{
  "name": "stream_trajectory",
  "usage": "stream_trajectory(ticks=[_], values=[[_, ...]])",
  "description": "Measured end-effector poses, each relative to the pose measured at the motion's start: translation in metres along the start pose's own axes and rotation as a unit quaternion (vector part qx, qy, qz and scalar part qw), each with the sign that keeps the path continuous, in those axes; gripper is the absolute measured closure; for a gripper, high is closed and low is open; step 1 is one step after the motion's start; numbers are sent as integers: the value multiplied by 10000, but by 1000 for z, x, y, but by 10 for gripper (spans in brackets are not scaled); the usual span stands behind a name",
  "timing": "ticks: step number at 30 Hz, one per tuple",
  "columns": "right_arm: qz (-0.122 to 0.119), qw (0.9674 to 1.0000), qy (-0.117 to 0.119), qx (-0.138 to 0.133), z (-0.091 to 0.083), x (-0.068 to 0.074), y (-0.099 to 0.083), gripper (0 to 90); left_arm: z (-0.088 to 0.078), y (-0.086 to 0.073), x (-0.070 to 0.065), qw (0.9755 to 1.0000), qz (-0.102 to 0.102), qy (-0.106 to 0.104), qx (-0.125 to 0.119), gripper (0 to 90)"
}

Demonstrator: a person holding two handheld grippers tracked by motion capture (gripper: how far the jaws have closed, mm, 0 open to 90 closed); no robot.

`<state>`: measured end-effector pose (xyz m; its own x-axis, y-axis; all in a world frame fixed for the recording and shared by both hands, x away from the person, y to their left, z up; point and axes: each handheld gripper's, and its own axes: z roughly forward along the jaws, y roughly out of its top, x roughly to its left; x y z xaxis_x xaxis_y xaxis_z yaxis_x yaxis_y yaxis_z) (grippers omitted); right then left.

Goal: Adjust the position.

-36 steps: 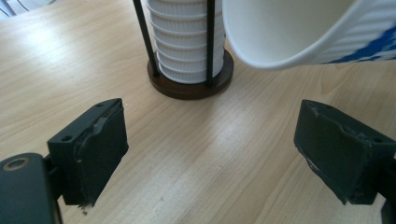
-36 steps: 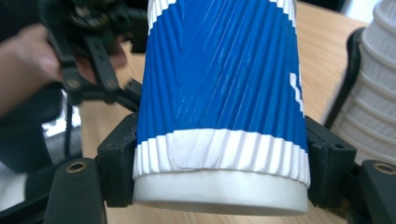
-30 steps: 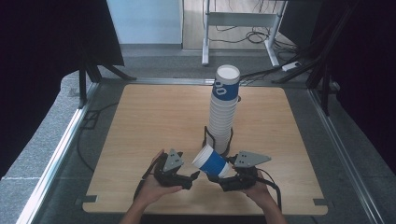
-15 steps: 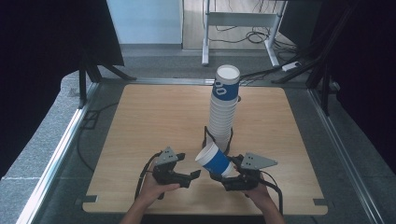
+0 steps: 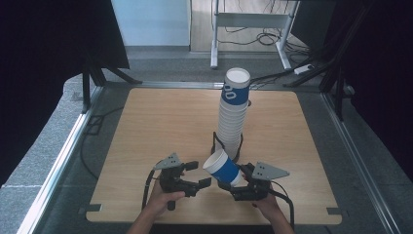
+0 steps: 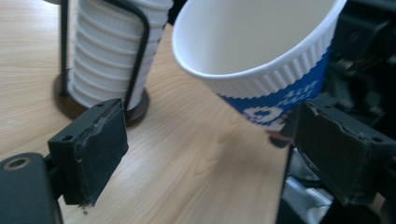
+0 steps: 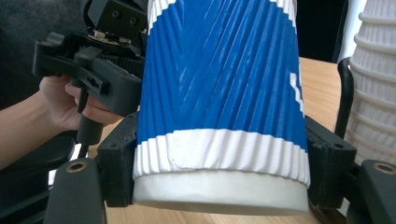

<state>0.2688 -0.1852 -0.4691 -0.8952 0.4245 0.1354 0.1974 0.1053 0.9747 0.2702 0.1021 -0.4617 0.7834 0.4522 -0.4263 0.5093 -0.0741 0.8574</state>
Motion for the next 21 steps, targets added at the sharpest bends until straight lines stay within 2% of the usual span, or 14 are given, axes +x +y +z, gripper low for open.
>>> stream_trajectory(ticks=[6, 13, 15, 21], values=[[-59, 9999, 40, -146, 4, 5, -3, 273, 3, 0, -1, 9989, -249, -342, -193, 98], [-86, 9994, 161, -277, 8, 9, -6, 274, 5, 0, -3, 9960, -383, -689, -415, 82], [-101, 9993, 209, -297, 9, 10, -7, 274, 5, 1, -3, 9950, -447, -753, -486, 80], [-137, 9991, 265, -288, 14, 13, -9, 275, 8, 1, -2, 9939, -538, -823, -504, 79]])
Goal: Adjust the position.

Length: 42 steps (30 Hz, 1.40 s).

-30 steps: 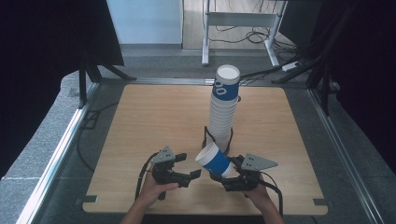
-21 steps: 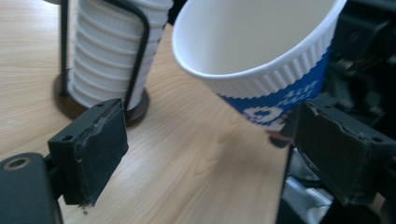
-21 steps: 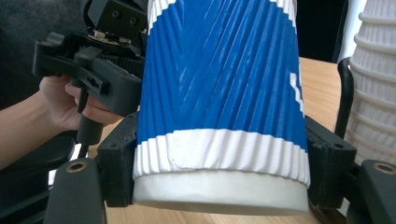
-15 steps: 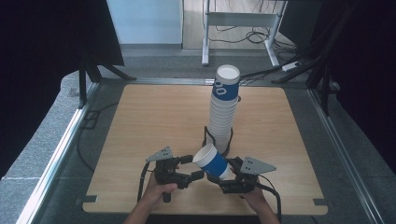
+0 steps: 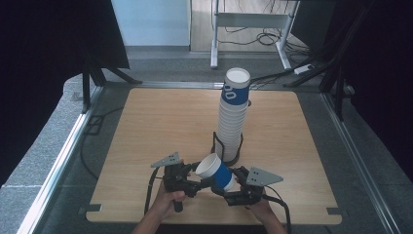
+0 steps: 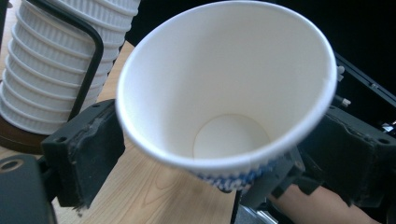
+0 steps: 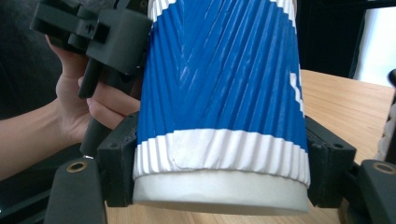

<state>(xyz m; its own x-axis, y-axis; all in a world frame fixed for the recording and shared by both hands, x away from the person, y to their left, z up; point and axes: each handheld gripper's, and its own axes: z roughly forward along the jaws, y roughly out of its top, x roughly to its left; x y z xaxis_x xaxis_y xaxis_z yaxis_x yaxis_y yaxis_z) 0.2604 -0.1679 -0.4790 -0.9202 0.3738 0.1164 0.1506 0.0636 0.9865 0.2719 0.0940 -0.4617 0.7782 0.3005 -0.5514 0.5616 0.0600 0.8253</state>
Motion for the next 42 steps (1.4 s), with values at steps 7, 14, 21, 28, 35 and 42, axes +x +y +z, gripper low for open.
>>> stream_trajectory(ticks=[7, 14, 21, 28, 35, 42], values=[[-84, 9999, 109, 97, 7, 5, -3, 276, 4, -1, 1, 9999, -65, -108, -25, 86], [-61, 9998, 133, 113, 8, 5, -4, 276, 4, -2, 1, 9999, 66, -111, -82, 155], [-28, 9998, 143, 160, 8, 4, -6, 275, 5, -4, -2, 9996, 223, -60, -131, 195], [39, 9995, 186, 266, 9, 3, -6, 269, 6, -4, -3, 9993, 363, 34, -67, 202], [120, 9989, 113, 440, 10, 1, -7, 242, 4, -3, -4, 9979, 593, 275, 42, 203], [134, 9983, 27, 571, 7, -2, -6, 195, -2, 4, -8, 9923, 976, 722, 238, 203]])
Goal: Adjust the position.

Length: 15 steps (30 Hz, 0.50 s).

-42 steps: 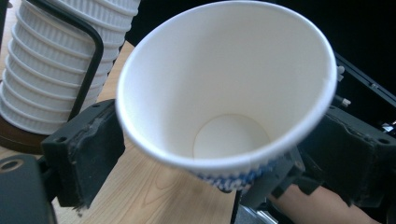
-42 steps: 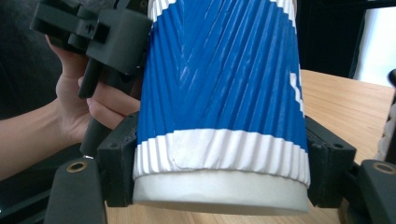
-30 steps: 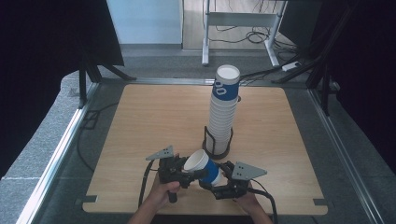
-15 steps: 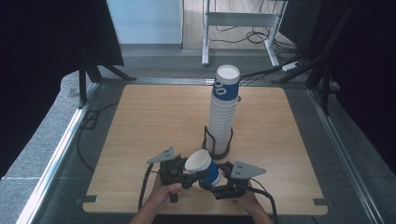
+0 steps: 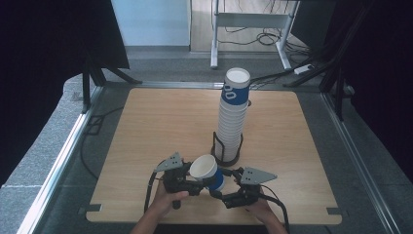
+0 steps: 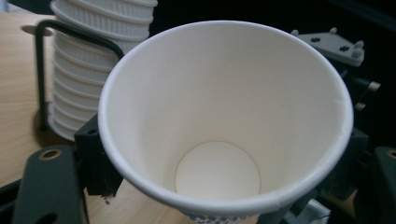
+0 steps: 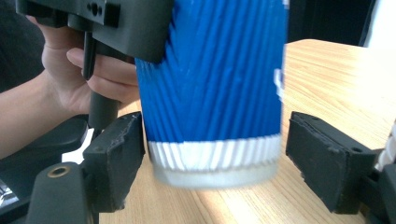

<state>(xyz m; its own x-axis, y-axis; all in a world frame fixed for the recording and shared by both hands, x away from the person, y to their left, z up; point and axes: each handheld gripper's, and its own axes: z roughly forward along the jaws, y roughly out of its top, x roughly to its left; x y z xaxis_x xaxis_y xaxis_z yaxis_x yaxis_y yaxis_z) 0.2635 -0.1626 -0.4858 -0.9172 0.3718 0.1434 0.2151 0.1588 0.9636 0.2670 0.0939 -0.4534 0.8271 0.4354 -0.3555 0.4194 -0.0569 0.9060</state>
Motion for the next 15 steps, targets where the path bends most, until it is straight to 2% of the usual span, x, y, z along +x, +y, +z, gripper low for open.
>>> stream_trajectory(ticks=[3, 7, 15], values=[[2, 10000, -38, 45, -2, -1, -1, 186, -2, 2, -3, 9994, 249, 202, 129, 203], [-77, 9998, -47, 153, -2, -1, -1, 185, -3, 5, -8, 9971, 549, 452, 282, 203], [-158, 9994, -103, 303, -2, -1, -3, 185, -4, 7, -13, 9938, 816, 625, 430, 203]])
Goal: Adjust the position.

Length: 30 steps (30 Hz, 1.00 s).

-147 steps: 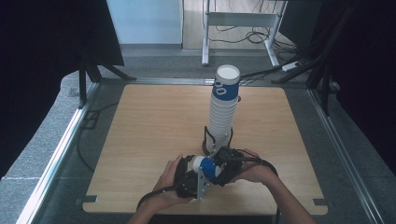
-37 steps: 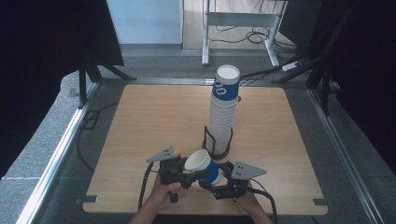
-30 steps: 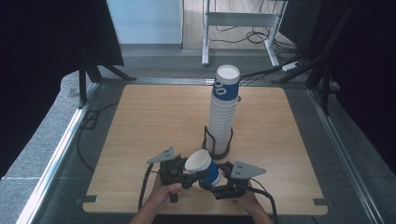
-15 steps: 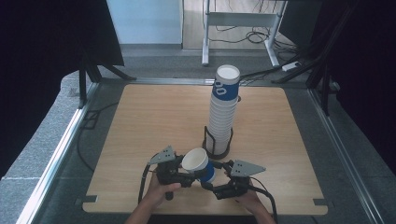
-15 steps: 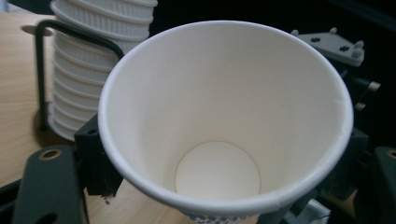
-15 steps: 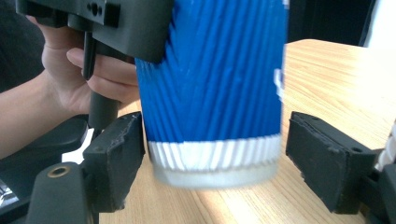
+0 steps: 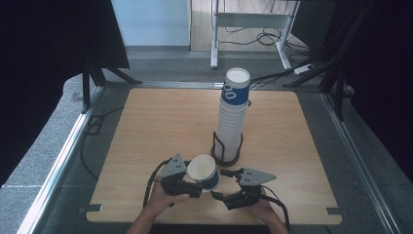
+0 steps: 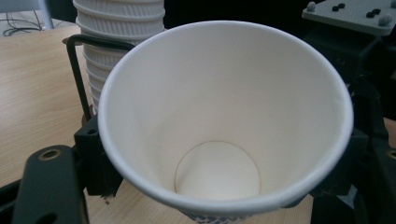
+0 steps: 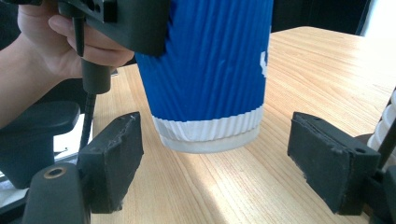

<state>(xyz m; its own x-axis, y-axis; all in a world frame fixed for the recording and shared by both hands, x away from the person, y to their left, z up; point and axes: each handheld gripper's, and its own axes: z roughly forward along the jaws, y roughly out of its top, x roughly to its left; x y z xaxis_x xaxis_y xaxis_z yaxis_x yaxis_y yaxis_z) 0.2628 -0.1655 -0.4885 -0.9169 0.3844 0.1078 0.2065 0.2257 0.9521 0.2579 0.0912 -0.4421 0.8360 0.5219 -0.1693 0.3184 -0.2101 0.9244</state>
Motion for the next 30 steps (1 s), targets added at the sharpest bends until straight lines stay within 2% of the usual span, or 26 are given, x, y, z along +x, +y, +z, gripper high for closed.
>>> stream_trajectory(ticks=[3, 8, 14, 17, 22, 30], values=[[-12, 10000, -20, -2, -1, -1, 0, 185, -1, 0, 0, 10000, 41, 11, 36, 203], [-50, 10000, -63, 26, -3, -1, 0, 185, 0, 0, -1, 9996, 191, 151, 169, 203], [-103, 9999, -64, 58, -2, 0, 0, 185, 4, -1, -4, 9980, 404, 312, 371, 202], [-184, 9997, -45, 138, 0, 2, 0, 185, 6, -2, -7, 9963, 582, 393, 505, 202], [-331, 9988, -51, 347, 7, 7, -1, 184, 9, -3, -10, 9933, 806, 404, 724, 202], [-446, 9979, -70, 465, 15, 13, -2, 184, 16, -6, -19, 9861, 1238, 425, 1028, 200]])
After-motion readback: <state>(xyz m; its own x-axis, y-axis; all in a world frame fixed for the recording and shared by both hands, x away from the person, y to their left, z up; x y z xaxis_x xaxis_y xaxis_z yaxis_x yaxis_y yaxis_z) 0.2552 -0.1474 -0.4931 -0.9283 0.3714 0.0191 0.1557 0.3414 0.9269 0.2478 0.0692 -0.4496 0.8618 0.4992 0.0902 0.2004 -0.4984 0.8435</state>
